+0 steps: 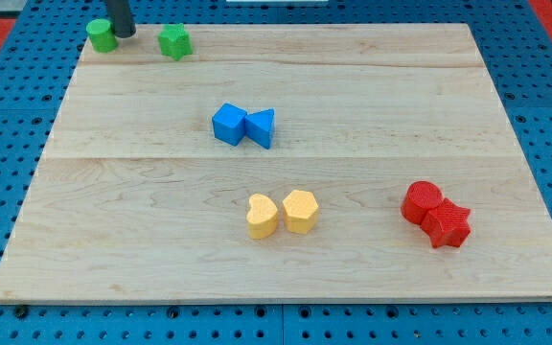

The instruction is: Push the green circle to center left

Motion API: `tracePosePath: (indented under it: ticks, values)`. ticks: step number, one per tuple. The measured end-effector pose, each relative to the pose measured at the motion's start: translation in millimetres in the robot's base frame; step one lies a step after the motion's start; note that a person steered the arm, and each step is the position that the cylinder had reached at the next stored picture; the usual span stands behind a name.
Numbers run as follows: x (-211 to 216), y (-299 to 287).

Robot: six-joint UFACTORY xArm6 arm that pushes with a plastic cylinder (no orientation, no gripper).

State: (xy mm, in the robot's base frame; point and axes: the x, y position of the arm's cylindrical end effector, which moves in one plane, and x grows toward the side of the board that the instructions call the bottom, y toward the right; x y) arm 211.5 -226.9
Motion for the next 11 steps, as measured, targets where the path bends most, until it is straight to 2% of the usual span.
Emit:
tracePosePath:
  ticks: [1, 2, 4, 6, 11]
  values:
    - [-20, 0]
    - [-19, -3]
    - [-20, -52]
    - [-20, -59]
    - [2, -65]
